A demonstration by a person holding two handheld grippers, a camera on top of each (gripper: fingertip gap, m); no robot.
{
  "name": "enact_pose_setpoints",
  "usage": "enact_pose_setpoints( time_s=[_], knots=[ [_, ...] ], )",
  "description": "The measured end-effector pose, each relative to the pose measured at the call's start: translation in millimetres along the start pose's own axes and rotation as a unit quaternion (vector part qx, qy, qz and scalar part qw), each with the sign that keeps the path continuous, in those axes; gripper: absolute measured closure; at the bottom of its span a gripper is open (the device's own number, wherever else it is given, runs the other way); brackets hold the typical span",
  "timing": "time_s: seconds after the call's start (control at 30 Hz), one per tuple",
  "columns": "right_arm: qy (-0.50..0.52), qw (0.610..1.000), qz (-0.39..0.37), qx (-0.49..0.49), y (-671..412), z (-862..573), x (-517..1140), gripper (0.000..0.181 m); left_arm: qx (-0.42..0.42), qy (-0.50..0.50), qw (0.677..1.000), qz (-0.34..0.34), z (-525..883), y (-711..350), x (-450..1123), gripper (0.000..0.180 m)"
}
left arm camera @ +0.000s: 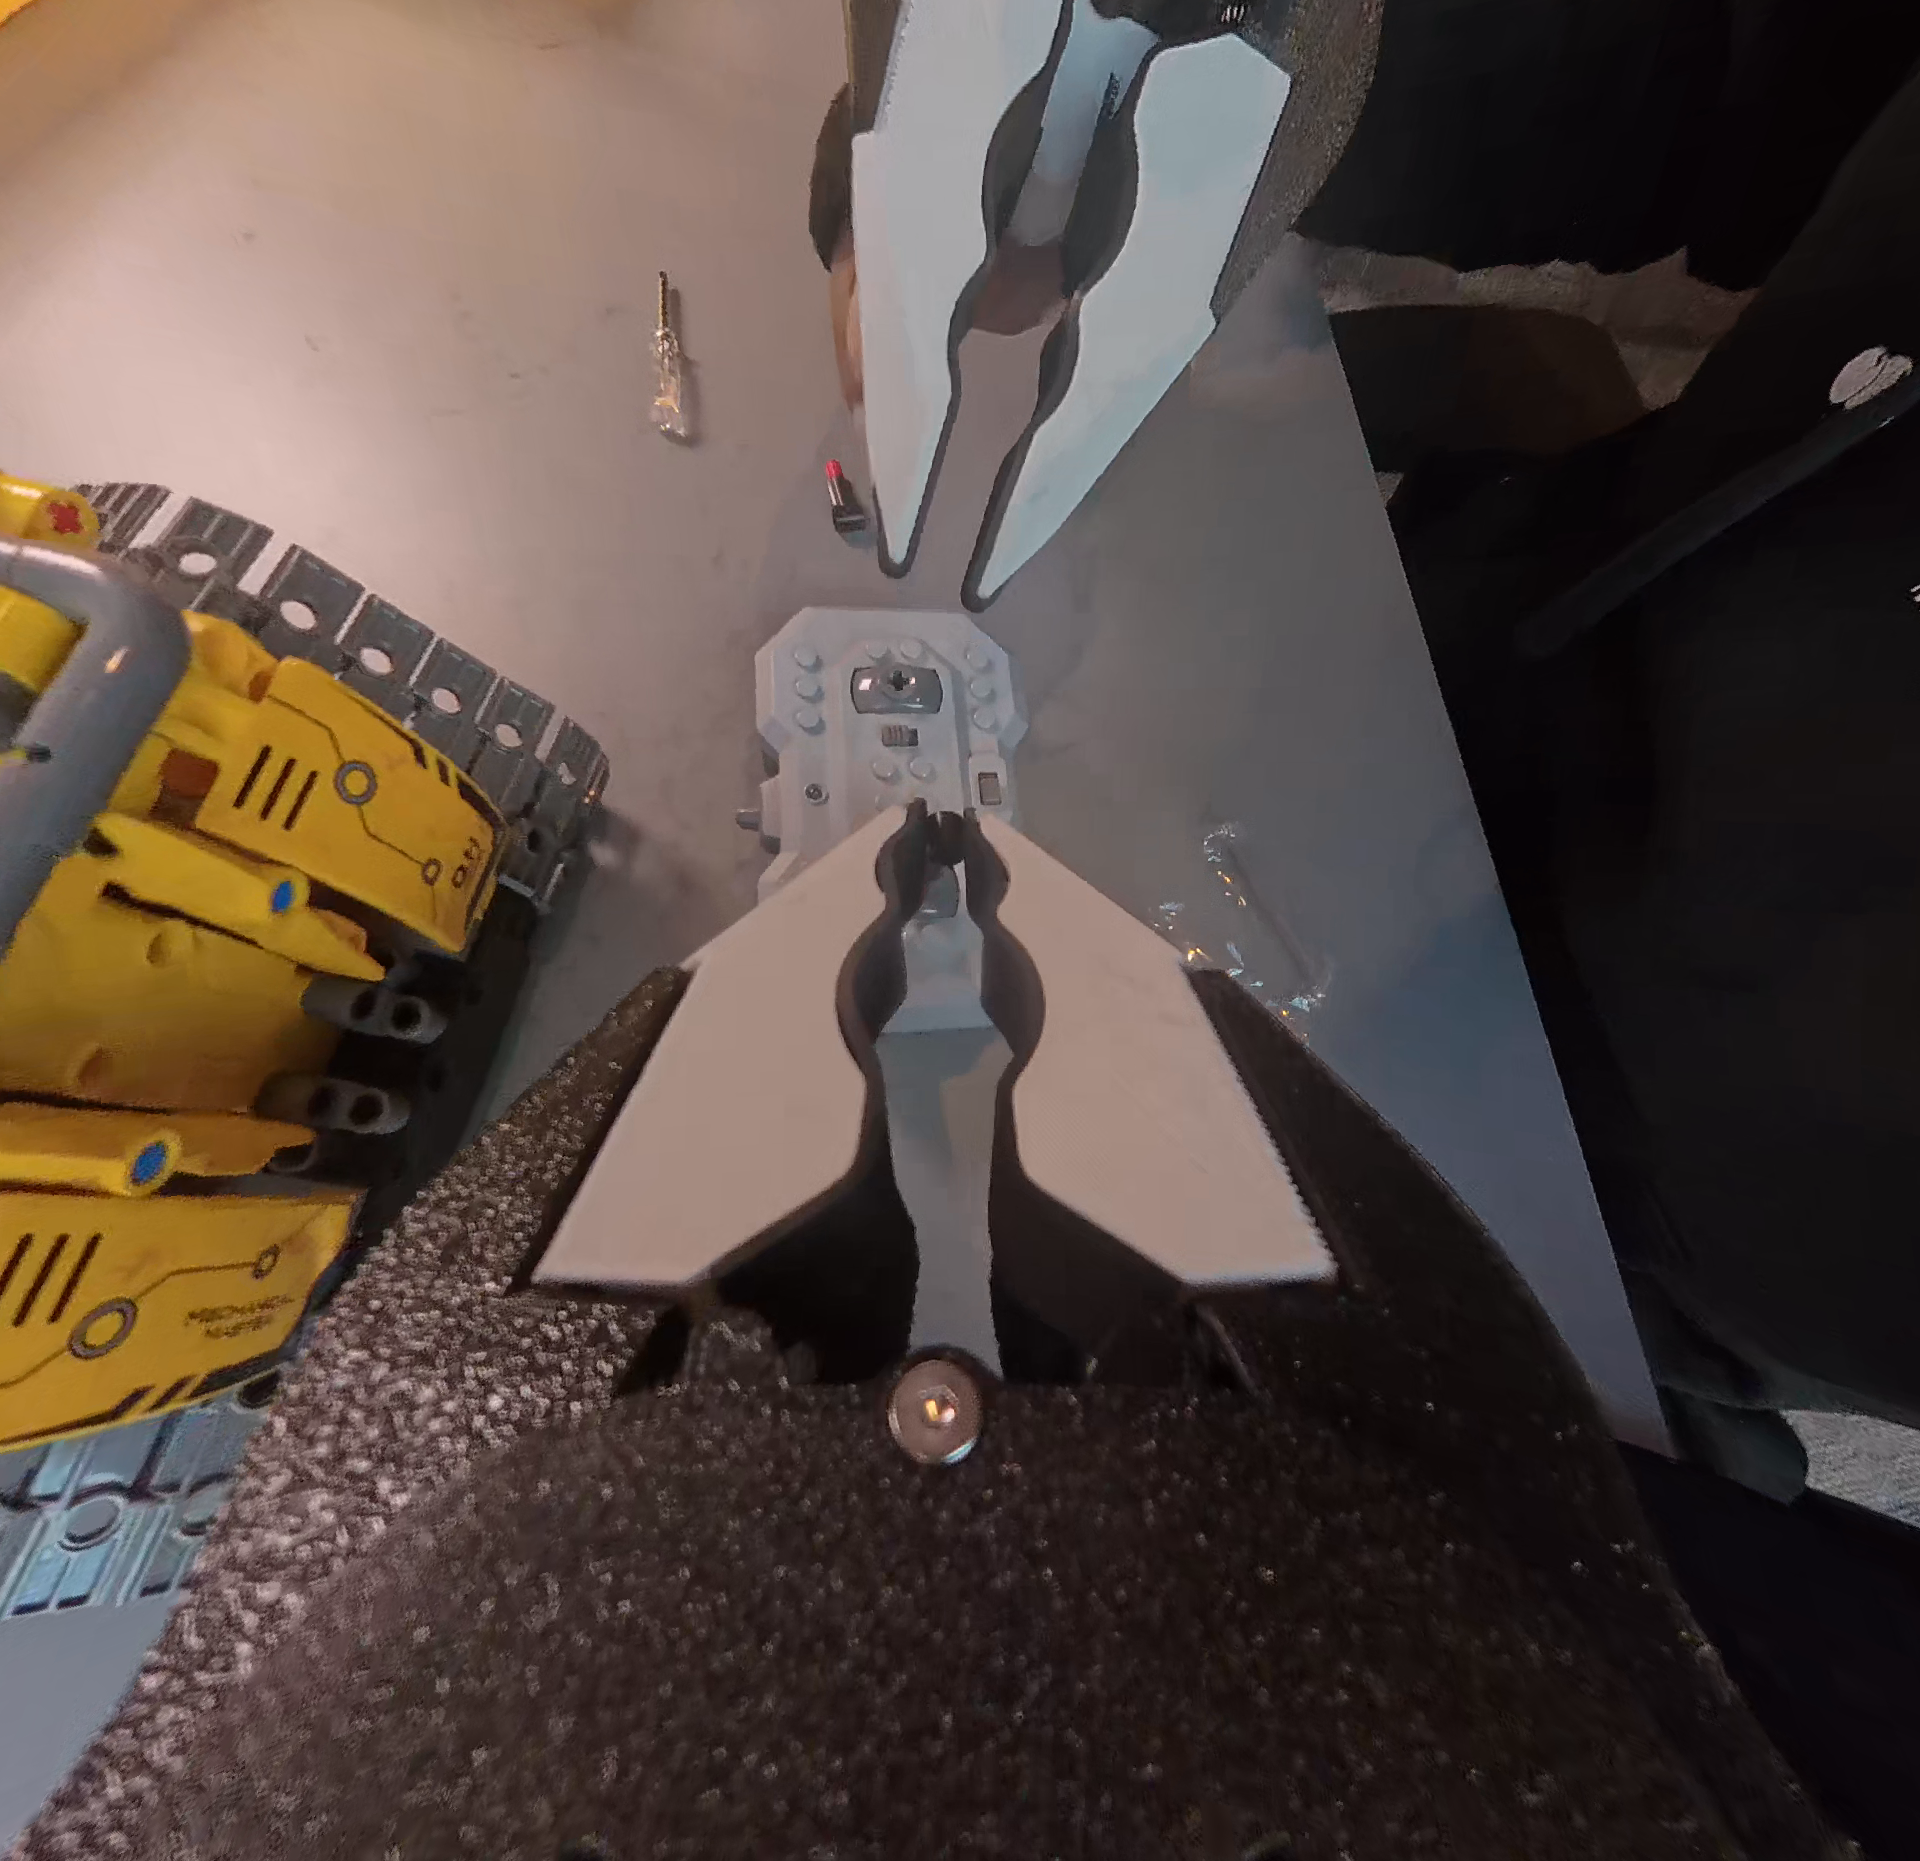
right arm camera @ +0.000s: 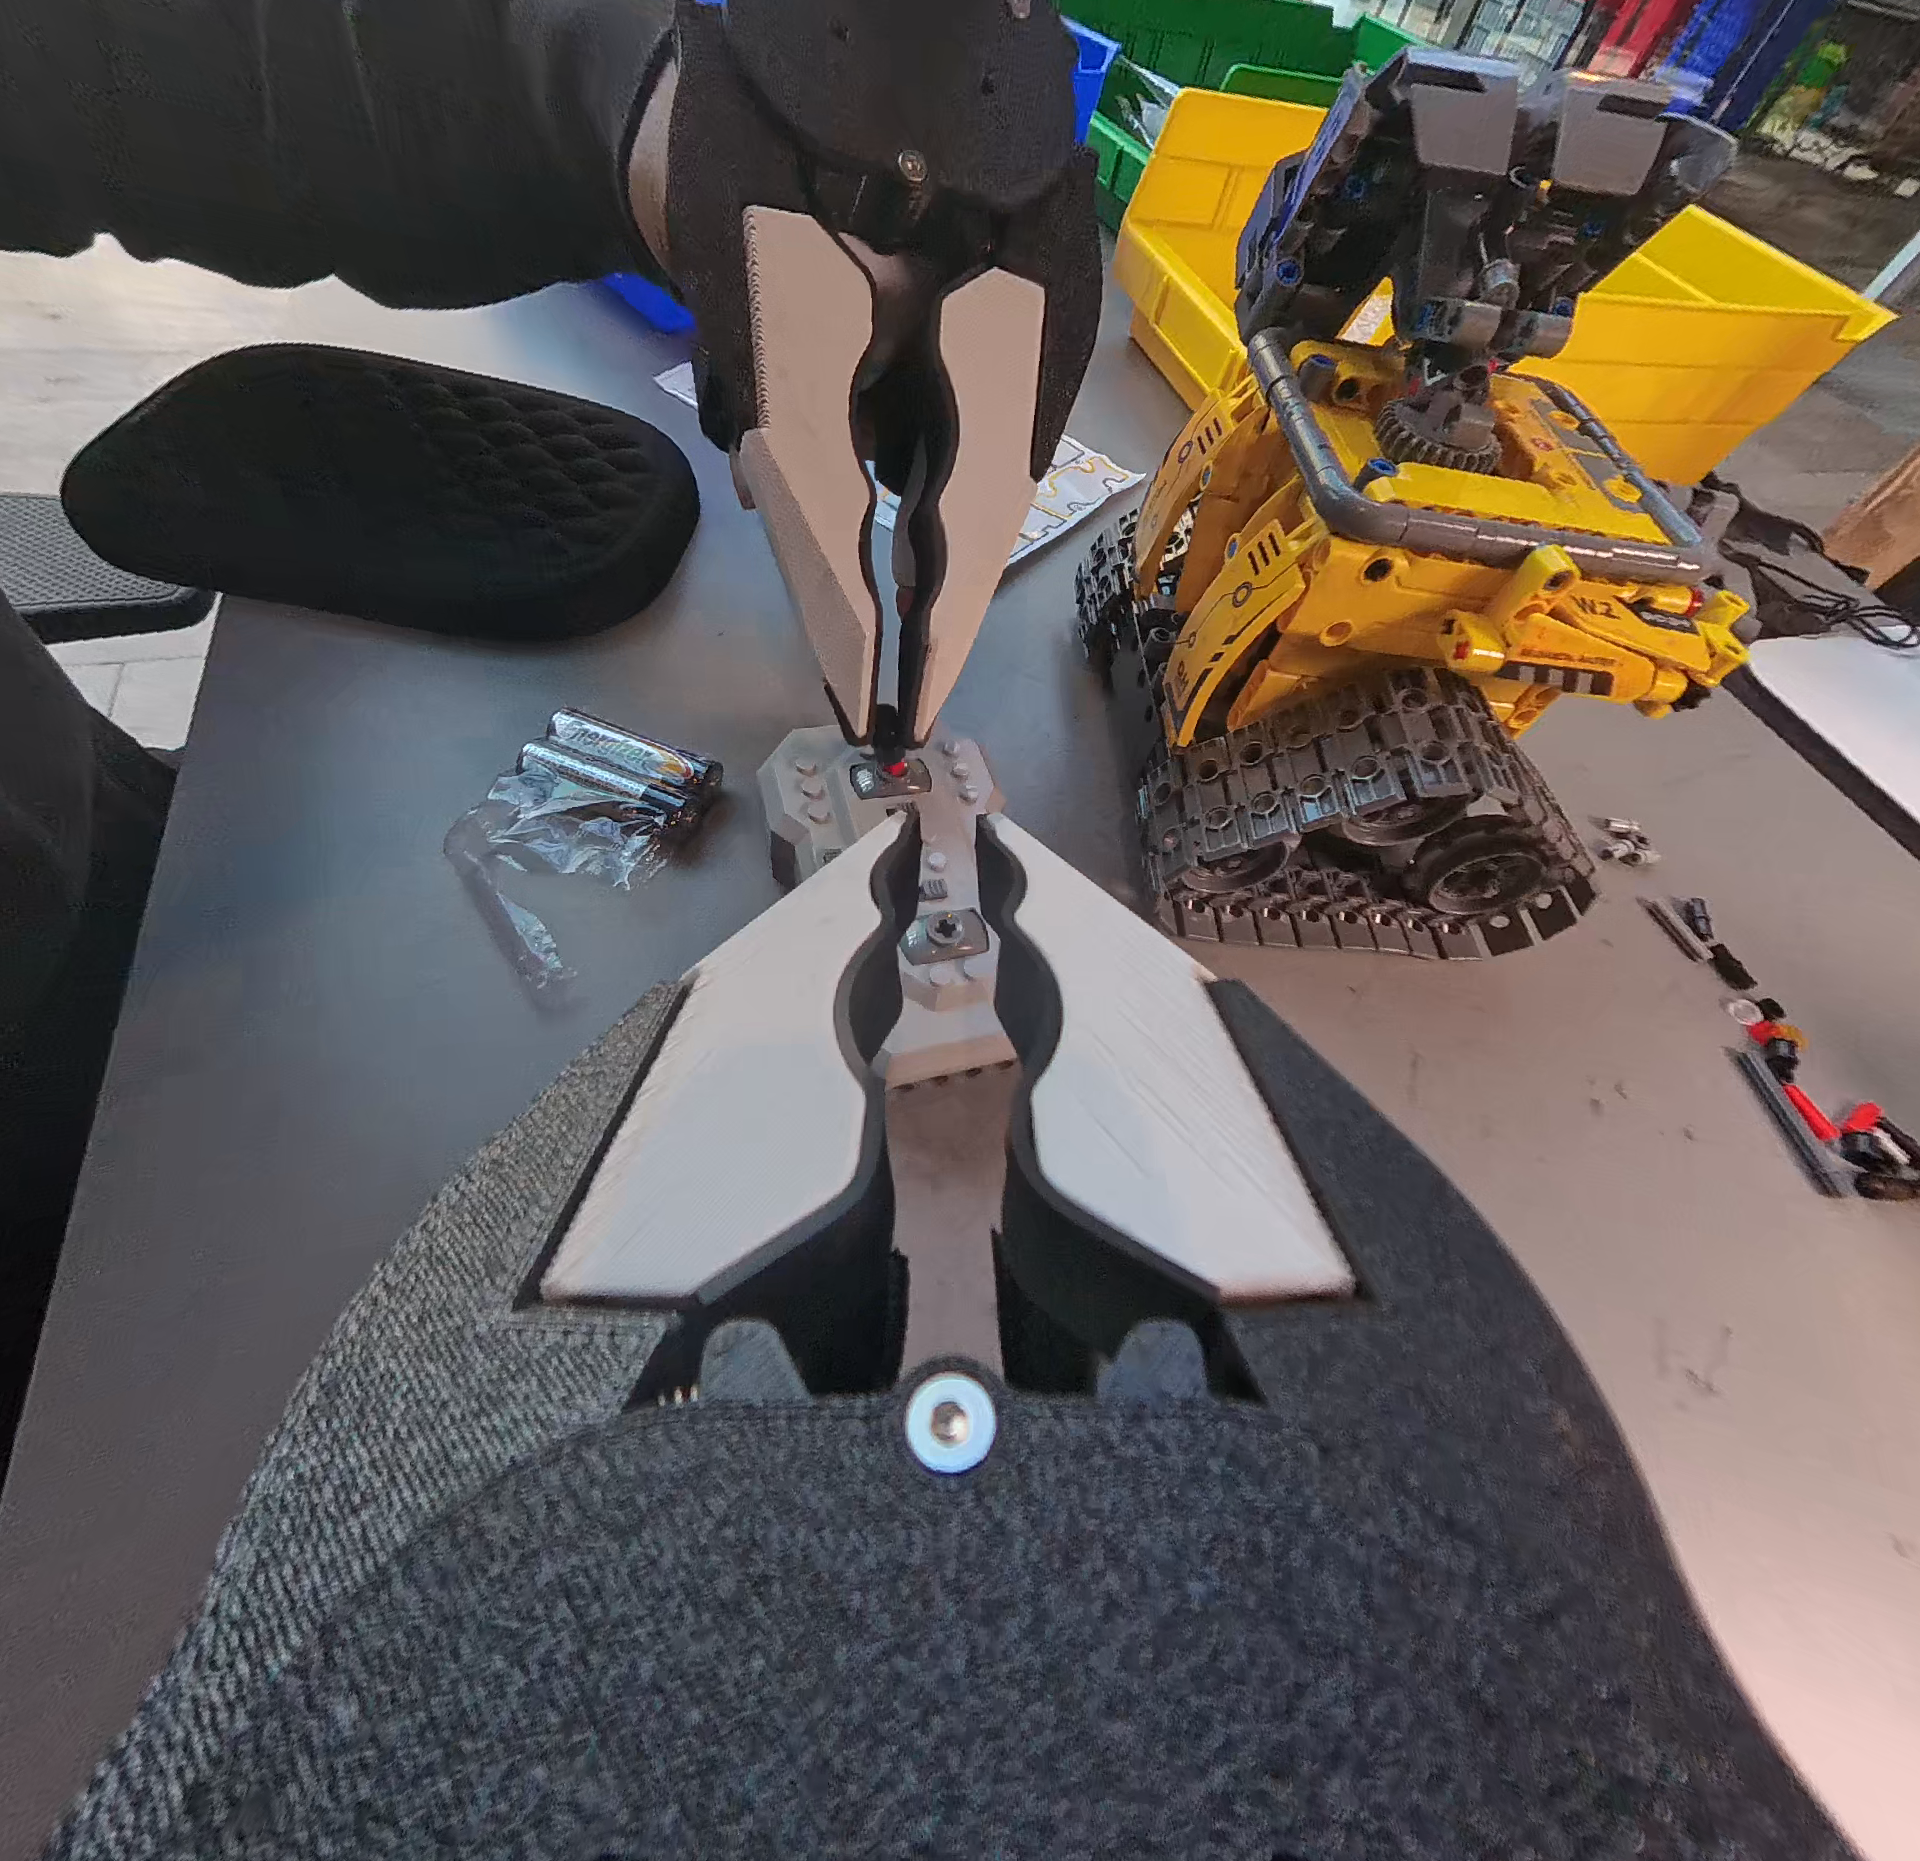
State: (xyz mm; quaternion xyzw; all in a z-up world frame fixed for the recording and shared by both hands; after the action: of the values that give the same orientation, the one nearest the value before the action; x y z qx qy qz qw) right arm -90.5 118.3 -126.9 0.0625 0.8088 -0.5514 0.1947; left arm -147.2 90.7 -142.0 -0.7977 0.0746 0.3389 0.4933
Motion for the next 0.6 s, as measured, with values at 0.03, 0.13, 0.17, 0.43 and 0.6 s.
enact_pose_setpoints(
  time_s=[0.03,0.13,0.17,0.43,0.6],
  knots=[
    [0.001,1.000,-0.002,0.002,0,0,-1,0.171,-0.012,0.005,1.000,-0.009,1,1,-2,0.175],
    [0.001,1.000,-0.009,0.008,-1,-1,-4,0.171,-0.047,0.027,0.998,-0.035,4,2,-4,0.175],
    [0.000,1.000,-0.011,0.009,-2,-1,-4,0.171,-0.060,0.040,0.997,-0.042,5,2,-5,0.175],
    [-0.008,1.000,-0.013,-0.002,-8,-1,3,0.171,-0.101,0.083,0.989,-0.071,11,3,-8,0.174],
    [-0.014,1.000,-0.011,-0.002,-6,0,9,0.171,-0.062,0.054,0.996,-0.042,10,2,-7,0.174]
  ],
)
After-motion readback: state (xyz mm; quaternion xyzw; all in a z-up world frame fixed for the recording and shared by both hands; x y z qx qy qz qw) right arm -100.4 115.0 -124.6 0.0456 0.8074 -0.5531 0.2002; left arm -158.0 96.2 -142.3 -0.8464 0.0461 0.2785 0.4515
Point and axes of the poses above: each gripper's, where its closed fingertips meet, x out along the fingers, y out of its underside, z = x × y across the jaws, the point moved 2 cm from there along -x, back along the fingers, and after that the axes turned 10 degrees about -x, right-handed, at the moved point
